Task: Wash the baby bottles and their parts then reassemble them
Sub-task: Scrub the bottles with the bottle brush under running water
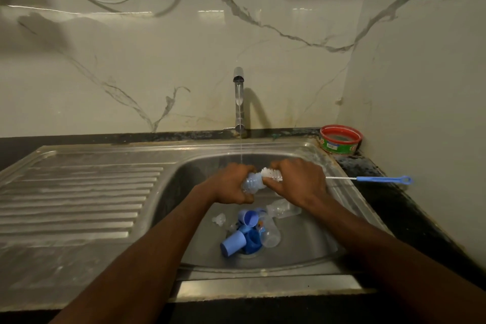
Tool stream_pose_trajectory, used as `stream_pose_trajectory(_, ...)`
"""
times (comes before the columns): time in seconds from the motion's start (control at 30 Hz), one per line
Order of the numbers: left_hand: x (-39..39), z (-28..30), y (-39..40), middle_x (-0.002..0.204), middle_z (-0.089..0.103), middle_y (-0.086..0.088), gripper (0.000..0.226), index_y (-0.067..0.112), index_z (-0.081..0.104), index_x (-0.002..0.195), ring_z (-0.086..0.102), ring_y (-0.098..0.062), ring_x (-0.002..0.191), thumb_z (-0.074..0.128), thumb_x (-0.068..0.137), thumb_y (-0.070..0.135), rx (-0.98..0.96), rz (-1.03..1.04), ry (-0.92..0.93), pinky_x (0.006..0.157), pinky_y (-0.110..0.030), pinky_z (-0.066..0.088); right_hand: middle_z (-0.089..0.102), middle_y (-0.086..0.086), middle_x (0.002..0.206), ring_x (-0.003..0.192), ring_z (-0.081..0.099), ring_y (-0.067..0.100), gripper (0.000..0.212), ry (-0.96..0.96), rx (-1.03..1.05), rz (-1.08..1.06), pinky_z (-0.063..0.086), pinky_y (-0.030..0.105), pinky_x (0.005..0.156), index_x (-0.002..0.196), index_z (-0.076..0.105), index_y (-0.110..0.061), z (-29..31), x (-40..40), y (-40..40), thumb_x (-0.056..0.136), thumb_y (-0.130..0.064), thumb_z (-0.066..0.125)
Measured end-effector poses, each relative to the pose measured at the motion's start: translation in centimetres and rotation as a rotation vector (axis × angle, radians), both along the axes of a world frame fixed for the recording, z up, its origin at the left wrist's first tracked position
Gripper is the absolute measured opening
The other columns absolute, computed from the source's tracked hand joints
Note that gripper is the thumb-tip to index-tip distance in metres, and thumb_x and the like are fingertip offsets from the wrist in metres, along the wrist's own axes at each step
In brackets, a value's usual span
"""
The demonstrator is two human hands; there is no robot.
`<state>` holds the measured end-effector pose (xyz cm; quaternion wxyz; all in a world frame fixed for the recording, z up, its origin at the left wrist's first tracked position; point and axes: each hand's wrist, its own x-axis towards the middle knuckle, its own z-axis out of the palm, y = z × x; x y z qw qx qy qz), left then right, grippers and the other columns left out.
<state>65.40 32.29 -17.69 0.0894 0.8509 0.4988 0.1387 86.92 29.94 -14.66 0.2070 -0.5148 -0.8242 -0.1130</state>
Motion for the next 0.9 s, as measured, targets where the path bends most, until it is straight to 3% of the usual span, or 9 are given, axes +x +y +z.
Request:
stream_pose_trajectory(0.17, 0.3, -0.2, -0.3, 0.107, 0.067, -0.001, 0.052, 0.015, 0.06, 0.118, 0.063, -0.014, 0.09, 0.085, 0.075, 0.032, 0.021, -0.025, -0.058, 0.084, -0.04, 0.056, 0.071, -0.006, 0.102, 0.093, 0.066, 0.017, 0.038, -0.098, 0.113, -0.034, 0.032, 0.027, 0.063, 0.119, 0.064, -0.037, -0.3, -0.1, -0.6, 0.094, -0.062, 0.05)
stream_pose_trajectory(0.27, 0.8, 0.0, -0.7, 0.124, 0.054, 0.002, 0.061, 0.017, 0.05, 0.131, 0.053, -0.013, 0.107, 0.081, 0.08, 0.031, 0.094, -0.062, -0.087, 0.093, -0.03, 0.047, 0.071, -0.003, 0.096, 0.087, 0.066, 0.019, 0.038, 0.053, -0.051, -0.151, 0.04, 0.029, 0.065, 0.111, 0.069, -0.035, 0.0, 0.3, 0.3, 0.092, -0.062, 0.051)
stream_pose_trajectory(0.37, 1.2, 1.2, -0.4, 0.135, 0.051, -0.001, 0.065, 0.021, 0.049, 0.138, 0.049, -0.016, 0.12, 0.081, 0.081, 0.025, 0.201, -0.052, -0.084, 0.101, -0.03, 0.042, 0.07, -0.001, 0.092, 0.083, 0.064, 0.022, 0.042, 0.152, -0.166, -0.214, 0.042, 0.031, 0.066, 0.106, 0.07, -0.031, 0.2, 1.1, 1.3, 0.091, -0.065, 0.051)
stream_pose_trajectory(0.47, 0.6, 1.7, -0.1, 0.126, 0.053, 0.001, 0.07, 0.025, 0.052, 0.124, 0.05, -0.015, 0.11, 0.09, 0.066, 0.039, 0.379, 0.018, -0.052, 0.093, -0.034, 0.048, 0.072, -0.003, 0.096, 0.086, 0.065, 0.019, 0.043, 0.059, -0.06, -0.069, 0.047, 0.032, 0.068, 0.119, 0.068, -0.035, 0.2, 1.2, 0.9, 0.093, -0.064, 0.05)
stream_pose_trajectory(0.53, 0.2, 1.2, 0.1, 0.13, 0.048, 0.0, 0.084, 0.028, 0.047, 0.129, 0.047, -0.017, 0.116, 0.089, 0.06, 0.05, 0.423, 0.085, -0.008, 0.096, -0.039, 0.046, 0.073, -0.004, 0.102, 0.091, 0.067, 0.018, 0.043, -0.008, 0.023, 0.062, 0.045, 0.03, 0.069, 0.128, 0.063, -0.039, 0.5, 1.0, 0.3, 0.095, -0.063, 0.049)
stream_pose_trajectory(0.63, 0.1, 0.0, -0.3, 0.145, 0.043, -0.005, 0.103, 0.025, 0.037, 0.147, 0.044, -0.022, 0.13, 0.077, 0.062, 0.065, 0.231, 0.114, -0.134, 0.107, -0.042, 0.042, 0.072, -0.003, 0.106, 0.095, 0.067, 0.019, 0.041, -0.081, 0.087, 0.068, 0.038, 0.03, 0.066, 0.13, 0.059, -0.038, 0.6, 0.4, -0.2, 0.098, -0.061, 0.044)
stream_pose_trajectory(0.73, 0.4, -0.3, -0.7, 0.149, 0.046, -0.006, 0.089, 0.019, 0.036, 0.151, 0.048, -0.021, 0.133, 0.078, 0.077, 0.048, 0.044, 0.022, -0.199, 0.109, -0.035, 0.039, 0.072, -0.002, 0.108, 0.095, 0.067, 0.02, 0.042, -0.046, 0.079, -0.093, 0.038, 0.03, 0.068, 0.131, 0.059, -0.039, 0.3, 0.2, 0.1, 0.1, -0.06, 0.04)
stream_pose_trajectory(0.83, 0.2, 0.4, -0.6, 0.148, 0.049, -0.002, 0.072, 0.025, 0.041, 0.149, 0.047, -0.018, 0.132, 0.076, 0.087, 0.033, 0.133, 0.031, -0.125, 0.109, -0.03, 0.036, 0.071, -0.002, 0.098, 0.085, 0.065, 0.019, 0.044, 0.037, -0.006, -0.224, 0.037, 0.03, 0.066, 0.123, 0.065, -0.037, 0.0, 0.5, 1.0, 0.099, -0.063, 0.038)
stream_pose_trajectory(0.9, -0.3, 1.3, -0.4, 0.135, 0.057, 0.001, 0.06, 0.028, 0.053, 0.135, 0.052, -0.016, 0.122, 0.08, 0.082, 0.034, 0.285, 0.045, -0.066, 0.102, -0.031, 0.043, 0.069, -0.002, 0.093, 0.08, 0.061, 0.017, 0.046, 0.069, -0.09, -0.211, 0.041, 0.031, 0.066, 0.115, 0.068, -0.034, -0.1, 0.6, 1.0, 0.099, -0.064, 0.039)
